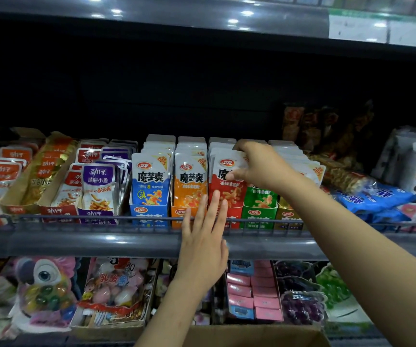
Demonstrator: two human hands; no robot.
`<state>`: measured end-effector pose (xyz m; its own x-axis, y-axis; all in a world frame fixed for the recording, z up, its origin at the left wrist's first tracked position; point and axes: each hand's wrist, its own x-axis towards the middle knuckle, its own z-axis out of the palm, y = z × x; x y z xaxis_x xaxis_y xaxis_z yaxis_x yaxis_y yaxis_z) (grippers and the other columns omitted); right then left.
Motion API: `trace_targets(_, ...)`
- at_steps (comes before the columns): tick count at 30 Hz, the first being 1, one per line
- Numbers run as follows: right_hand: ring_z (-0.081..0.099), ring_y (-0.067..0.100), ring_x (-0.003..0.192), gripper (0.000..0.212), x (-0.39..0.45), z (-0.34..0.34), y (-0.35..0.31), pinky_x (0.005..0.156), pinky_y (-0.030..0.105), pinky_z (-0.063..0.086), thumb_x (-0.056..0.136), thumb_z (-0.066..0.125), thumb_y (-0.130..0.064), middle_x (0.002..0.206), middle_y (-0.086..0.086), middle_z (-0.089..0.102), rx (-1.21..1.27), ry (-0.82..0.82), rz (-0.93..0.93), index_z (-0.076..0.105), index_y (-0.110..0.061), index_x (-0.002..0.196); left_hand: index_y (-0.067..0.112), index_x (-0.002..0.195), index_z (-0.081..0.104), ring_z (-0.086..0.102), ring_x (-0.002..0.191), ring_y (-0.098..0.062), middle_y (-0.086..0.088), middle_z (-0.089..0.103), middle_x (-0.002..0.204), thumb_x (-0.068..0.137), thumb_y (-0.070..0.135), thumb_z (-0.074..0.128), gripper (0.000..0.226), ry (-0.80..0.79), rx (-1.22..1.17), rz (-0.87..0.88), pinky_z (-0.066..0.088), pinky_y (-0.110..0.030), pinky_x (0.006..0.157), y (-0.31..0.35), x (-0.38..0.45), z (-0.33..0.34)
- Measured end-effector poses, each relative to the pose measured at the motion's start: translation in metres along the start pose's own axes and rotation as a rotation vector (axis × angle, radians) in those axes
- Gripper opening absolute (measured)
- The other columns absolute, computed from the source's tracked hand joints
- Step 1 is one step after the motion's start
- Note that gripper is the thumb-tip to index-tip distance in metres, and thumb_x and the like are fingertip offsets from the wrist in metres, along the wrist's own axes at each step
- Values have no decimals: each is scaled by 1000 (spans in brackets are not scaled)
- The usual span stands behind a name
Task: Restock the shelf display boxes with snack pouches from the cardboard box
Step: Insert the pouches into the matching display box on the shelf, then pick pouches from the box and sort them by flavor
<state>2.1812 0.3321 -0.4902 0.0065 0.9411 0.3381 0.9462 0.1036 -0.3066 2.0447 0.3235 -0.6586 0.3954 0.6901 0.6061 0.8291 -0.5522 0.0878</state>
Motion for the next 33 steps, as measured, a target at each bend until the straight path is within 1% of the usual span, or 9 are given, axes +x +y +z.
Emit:
trace_targets(3,61,21,91,42,-4,-1,2,69,24,41,80,74,-27,104,6,63,123,164,26,57,-11,116,13,153,12,8,145,-24,-7,4,161,82,32,33,76,-7,-13,-1,11,-48,111,0,0,2)
trace_targets(6,60,21,101,44,-5,5,6,75,27,42,80,73,-33,111,6,66,32,195,47,63,-11,117,13,153,11,8,145,-24,-7,5,160,82,30,49,82,-11,-12,10,10,-49,111,1,-1,6)
trace_targets(9,59,21,110,48,-5,14,11,88,31,45,81,72,-34,121,7,65,-2,108,48,61,-12,122,12,150,21,15,143,-24,-9,23,156,71,23,71,94,-40,-33,-24,14,-46,110,8,-6,6)
trace_targets(13,59,19,106,46,-13,20,14,87,27,42,84,69,-32,120,7,65,47,144,32,61,-10,124,10,148,25,20,140,-24,-10,32,152,68,21,75,95,-54,-41,-22,14,-42,111,11,-8,3)
trace_targets(17,50,3,80,44,-37,30,17,79,23,47,83,71,-24,99,-2,60,198,277,-7,57,-16,124,11,150,18,12,143,-25,-11,18,156,73,22,71,94,-95,-73,-12,9,-44,113,11,-11,1)
trace_targets(22,55,2,90,48,-102,46,26,76,4,42,84,69,-18,111,-9,55,357,352,26,52,-19,130,23,151,-5,-17,143,-14,8,-24,154,94,24,48,78,-159,-262,-54,-5,-38,117,29,-36,-13)
trace_targets(27,56,-4,85,38,-191,82,48,77,1,41,84,69,-17,103,-9,59,411,302,154,59,-16,121,30,150,18,8,143,-10,12,1,155,96,26,47,61,-256,-566,-197,19,-31,118,56,-101,-17)
trace_targets(31,60,13,92,35,-260,118,73,85,30,50,85,69,-21,108,0,64,338,208,304,61,-15,119,22,143,35,34,130,-9,1,25,145,94,17,52,52,-405,-713,-312,21,-9,102,72,-149,0)
trace_targets(33,58,22,101,36,-293,132,86,88,36,47,86,67,-24,111,5,63,247,148,391,60,-12,119,19,142,36,41,113,0,0,30,141,95,16,51,50,-520,-715,-366,21,-4,91,80,-172,14)
